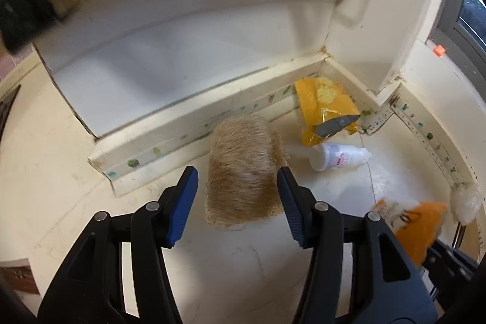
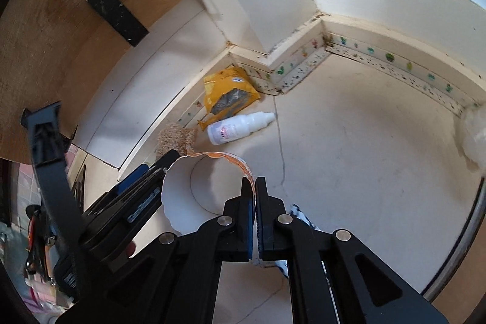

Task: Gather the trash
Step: 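Grasp the white paper cup rim with the right gripper while the left gripper grasps the beige loofah scrubber, then carry the paper cup and scrubber down over the black bin with both grippers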

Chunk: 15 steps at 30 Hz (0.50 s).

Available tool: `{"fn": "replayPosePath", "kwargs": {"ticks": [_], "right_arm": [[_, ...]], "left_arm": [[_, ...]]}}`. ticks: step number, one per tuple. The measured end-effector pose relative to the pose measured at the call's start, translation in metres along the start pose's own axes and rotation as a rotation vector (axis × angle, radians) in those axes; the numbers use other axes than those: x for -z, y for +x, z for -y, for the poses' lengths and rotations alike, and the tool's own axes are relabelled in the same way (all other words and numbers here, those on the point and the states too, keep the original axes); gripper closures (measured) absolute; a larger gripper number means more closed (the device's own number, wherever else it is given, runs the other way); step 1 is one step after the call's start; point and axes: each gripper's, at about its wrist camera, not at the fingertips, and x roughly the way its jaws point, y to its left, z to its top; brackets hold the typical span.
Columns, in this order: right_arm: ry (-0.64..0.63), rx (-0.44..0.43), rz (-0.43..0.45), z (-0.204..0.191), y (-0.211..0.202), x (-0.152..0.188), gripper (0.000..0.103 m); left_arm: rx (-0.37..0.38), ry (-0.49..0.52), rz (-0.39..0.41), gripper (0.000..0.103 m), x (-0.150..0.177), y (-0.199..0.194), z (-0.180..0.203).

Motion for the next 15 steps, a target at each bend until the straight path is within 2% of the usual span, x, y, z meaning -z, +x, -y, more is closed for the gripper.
{"fn": "replayPosePath", "kwargs": {"ticks": [1,8,15], "right_arm": [[0.003,0.000,0.000,0.001,-0.002,0.001,0.101],[0.021,0.003,0.000,0.009,-0.006,0.007,0.101],[0.030,0.010,0.011,0.006,-0.014,0.013,0.101]], "left_arm": [[0.002,-0.009,-0.005,0.058,0.000,0.002,-0.001],[-0.020,-0.027,0.026,0.074,0.005,0.003,-0.001],[-0.010,-0.034,0.008,0.078,0.016,-0.008,-0.012]]}}
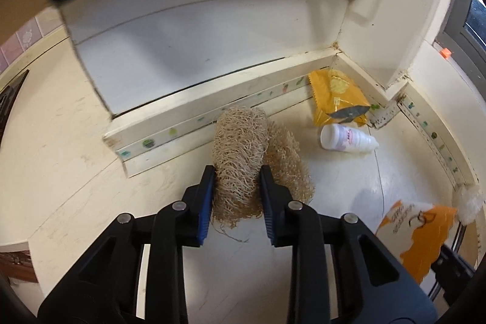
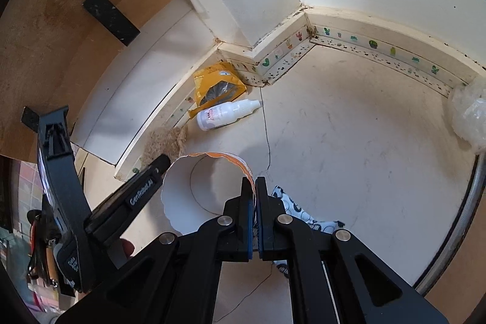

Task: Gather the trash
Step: 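Carry the paper cup and scrubber down over the black bin with both grippers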

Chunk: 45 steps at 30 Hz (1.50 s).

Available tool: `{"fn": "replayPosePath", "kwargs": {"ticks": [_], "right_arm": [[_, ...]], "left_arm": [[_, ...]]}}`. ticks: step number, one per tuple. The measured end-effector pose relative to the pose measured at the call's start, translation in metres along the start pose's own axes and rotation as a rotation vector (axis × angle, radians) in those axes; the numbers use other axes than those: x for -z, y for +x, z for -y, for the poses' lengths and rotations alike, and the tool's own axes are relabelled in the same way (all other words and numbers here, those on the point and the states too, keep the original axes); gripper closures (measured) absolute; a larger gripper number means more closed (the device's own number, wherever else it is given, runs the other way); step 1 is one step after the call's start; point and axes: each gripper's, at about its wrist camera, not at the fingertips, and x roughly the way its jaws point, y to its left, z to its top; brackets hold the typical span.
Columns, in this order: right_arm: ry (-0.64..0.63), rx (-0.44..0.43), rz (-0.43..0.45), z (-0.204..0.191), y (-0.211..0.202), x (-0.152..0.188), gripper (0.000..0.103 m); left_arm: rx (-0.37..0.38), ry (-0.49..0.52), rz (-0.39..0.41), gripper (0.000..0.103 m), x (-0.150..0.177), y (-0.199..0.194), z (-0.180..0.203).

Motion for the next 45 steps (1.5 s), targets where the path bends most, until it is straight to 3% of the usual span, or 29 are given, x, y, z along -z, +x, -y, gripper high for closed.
{"fn": "replayPosePath", "kwargs": {"ticks": [11,20,30,39,45], "right_arm": [[-0.013,-0.010,0.023,-0.039,-0.037,0.028,0.101],[-0.039,-0.004,0.033,-0.094,-0.081,0.085,0.101],[-0.037,0.027,0.055,-0.168,-0.132,0.189,0.101],[0.001,0.056,0.072,-0.230,-0.148,0.307,0.101],[-0.005,0.103,0.006,-0.256,-0.124,0.389,0.101]], "left_arm": [[0.132,0.025,0.004,0.079,0.014,-0.075,-0.047],[0.205,0.104,-0.007,0.079,0.046,-0.164,-0.127],[0.286,0.214,-0.040,0.079,0.099,-0.244,-0.233],[0.331,0.358,-0.093,0.079,0.168,-0.272,-0.301],[0.332,0.450,-0.127,0.079,0.217,-0.261,-0.332]]}}
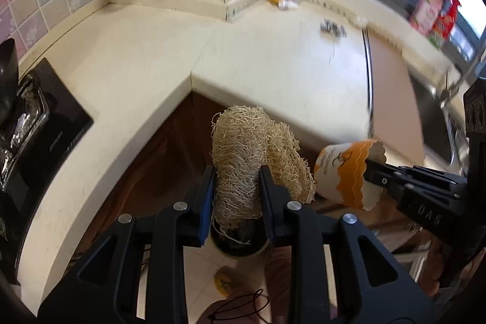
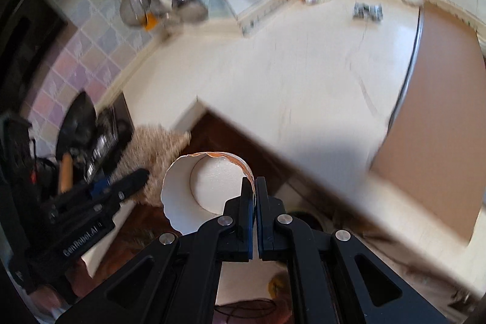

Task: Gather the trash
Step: 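Carry the paper cup and scrubber down over the black bin with both grippers, then open both grippers to drop the cup and scrubber into the bin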

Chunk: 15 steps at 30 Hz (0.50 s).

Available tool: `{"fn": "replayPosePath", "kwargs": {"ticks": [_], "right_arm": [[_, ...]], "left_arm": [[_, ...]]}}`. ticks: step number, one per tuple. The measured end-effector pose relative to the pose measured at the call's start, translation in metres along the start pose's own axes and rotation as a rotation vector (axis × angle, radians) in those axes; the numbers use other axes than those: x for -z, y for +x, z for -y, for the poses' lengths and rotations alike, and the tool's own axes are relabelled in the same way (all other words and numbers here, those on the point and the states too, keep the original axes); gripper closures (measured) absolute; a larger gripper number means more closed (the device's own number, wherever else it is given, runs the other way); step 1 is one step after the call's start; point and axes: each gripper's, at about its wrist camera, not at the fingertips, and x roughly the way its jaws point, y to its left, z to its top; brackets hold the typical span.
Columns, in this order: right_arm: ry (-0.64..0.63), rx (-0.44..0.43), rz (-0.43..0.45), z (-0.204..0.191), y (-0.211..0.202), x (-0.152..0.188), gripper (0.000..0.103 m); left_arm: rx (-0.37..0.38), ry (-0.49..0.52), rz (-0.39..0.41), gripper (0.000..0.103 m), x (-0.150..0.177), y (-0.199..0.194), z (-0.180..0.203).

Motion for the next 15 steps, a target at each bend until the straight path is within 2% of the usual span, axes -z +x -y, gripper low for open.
{"fn": "replayPosePath", "kwargs": {"ticks": [6,8,12,15], "right_arm": [[-0.016,0.087,-0.084,-0.009,0.055,0.075,0.101],[-0.037,0.125,-0.118,-0.011,0.079,0.102,0.101],[-0.024,0.126,-0.207,-0.004,0.130,0.144,0.101],[-0.013,0.141,-0.251,0.009,0.175,0.173,0.101]], "left_arm": [[-0.009,0.060,-0.086,0.079,0.058,0.049,-0.011],[-0.004,0.060,-0.141,0.079,0.082,0.077,-0.018],[0.038,0.038,-0.242,0.079,0.126,0.137,-0.028],[0.039,0.027,-0.295,0.078,0.155,0.184,-0.034]]}}
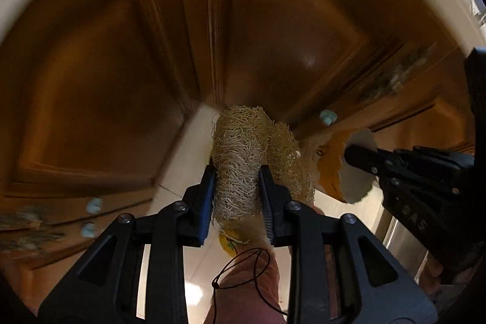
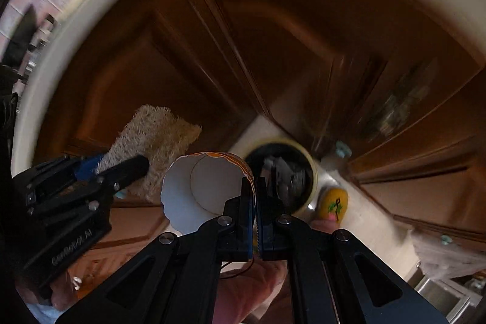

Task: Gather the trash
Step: 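Open both grippers to drop the cup and scrubber into the bin, then raise both grippers back up to the counter corner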

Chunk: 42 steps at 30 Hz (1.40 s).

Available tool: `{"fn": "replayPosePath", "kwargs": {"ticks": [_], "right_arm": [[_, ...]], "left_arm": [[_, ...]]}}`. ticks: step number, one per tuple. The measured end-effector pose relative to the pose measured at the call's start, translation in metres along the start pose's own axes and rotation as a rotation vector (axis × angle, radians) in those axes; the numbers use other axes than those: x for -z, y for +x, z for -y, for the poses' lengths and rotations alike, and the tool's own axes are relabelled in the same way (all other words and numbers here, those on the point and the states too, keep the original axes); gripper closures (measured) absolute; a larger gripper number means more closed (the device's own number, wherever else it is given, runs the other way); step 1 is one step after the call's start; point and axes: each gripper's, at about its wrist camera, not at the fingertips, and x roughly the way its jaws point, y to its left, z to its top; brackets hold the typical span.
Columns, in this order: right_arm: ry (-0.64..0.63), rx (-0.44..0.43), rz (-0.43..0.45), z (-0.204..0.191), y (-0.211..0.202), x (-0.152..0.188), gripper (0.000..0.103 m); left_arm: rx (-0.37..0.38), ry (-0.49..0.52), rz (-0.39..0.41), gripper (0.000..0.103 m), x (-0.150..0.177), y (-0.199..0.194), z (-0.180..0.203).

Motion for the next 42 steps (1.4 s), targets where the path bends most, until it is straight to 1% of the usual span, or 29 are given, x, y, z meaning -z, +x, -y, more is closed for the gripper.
{"fn": "replayPosePath", "kwargs": {"ticks": [4,6,7,9,10,11,12,13,14,15,16,17,18,20,24,28,29,31,32,35,39,40,41,42], "right_arm": [[0.041,0.012,-0.065,0.015,0.076,0.016,0.101],[0.059,0.021,-0.093,0.023,0.107,0.020,0.101],[0.066,0.026,-0.108,0.027,0.123,0.021,0.101],[0.073,0.026,-0.120,0.033,0.146,0.021,0.101],[0.071,0.038,-0.129,0.035,0.157,0.024,0.101],[0.068,0.041,-0.136,0.040,0.165,0.018,0.100],[0.062,0.044,-0.150,0.047,0.173,0.015,0.097],[0.061,0.053,-0.169,0.050,0.181,0.013,0.094],[0.065,0.053,-0.188,0.054,0.189,0.008,0.085],[0.071,0.045,-0.199,0.057,0.194,0.001,0.074],[0.070,0.045,-0.199,0.057,0.196,-0.006,0.068],[0.062,0.055,-0.187,0.054,0.194,-0.006,0.059],[0.049,0.059,-0.167,0.051,0.189,-0.009,0.055],[0.023,0.051,-0.147,0.048,0.181,-0.014,0.053],[0.004,0.041,-0.151,0.047,0.166,-0.017,0.053],[0.003,0.031,-0.147,0.044,0.137,-0.020,0.053],[0.002,0.025,-0.142,0.043,0.126,-0.021,0.053],[0.000,0.017,-0.128,0.040,0.099,-0.026,0.053],[0.000,0.012,-0.123,0.040,0.089,-0.027,0.053],[-0.009,-0.009,-0.081,0.033,0.044,-0.033,0.053],[-0.029,-0.026,0.001,0.018,-0.023,-0.048,0.053],[-0.034,-0.029,0.029,0.015,-0.041,-0.053,0.053],[-0.038,-0.032,0.057,0.012,-0.059,-0.057,0.054],[-0.042,-0.034,0.085,0.009,-0.076,-0.062,0.053]], "left_arm": [[-0.011,-0.018,-0.061,0.077,0.012,0.065,-0.008],[-0.016,-0.022,-0.078,0.076,0.013,0.088,-0.010],[-0.023,-0.026,-0.079,0.074,0.013,0.098,-0.011],[-0.012,-0.051,-0.092,0.073,0.011,0.118,-0.014],[-0.013,-0.062,-0.100,0.070,0.007,0.123,-0.016],[-0.019,-0.073,-0.130,0.067,0.004,0.130,-0.019],[-0.003,-0.088,-0.147,0.065,0.001,0.137,-0.022],[0.007,-0.097,-0.161,0.059,0.001,0.141,-0.023],[0.014,-0.107,-0.179,0.053,0.000,0.146,-0.025],[0.014,-0.109,-0.186,0.052,-0.002,0.149,-0.025],[0.009,-0.106,-0.191,0.052,-0.003,0.150,-0.024],[0.006,-0.104,-0.192,0.052,-0.004,0.150,-0.024],[0.002,-0.102,-0.193,0.052,-0.005,0.149,-0.025],[-0.005,-0.101,-0.195,0.052,-0.006,0.144,-0.025],[-0.017,-0.118,-0.188,0.052,-0.011,0.122,-0.024],[-0.021,-0.114,-0.156,0.052,-0.019,0.082,-0.018],[-0.015,-0.106,-0.133,0.052,-0.020,0.072,-0.014],[-0.025,-0.074,-0.090,0.052,-0.023,0.035,-0.008],[-0.031,-0.059,-0.075,0.052,-0.024,0.023,-0.004],[-0.046,0.001,-0.001,0.052,-0.034,-0.030,0.011],[-0.061,0.062,0.113,0.052,-0.051,-0.092,0.027],[-0.070,0.082,0.160,0.052,-0.058,-0.113,0.031],[-0.075,0.095,0.185,0.052,-0.062,-0.125,0.033],[-0.088,0.118,0.235,0.052,-0.069,-0.144,0.037]]}}
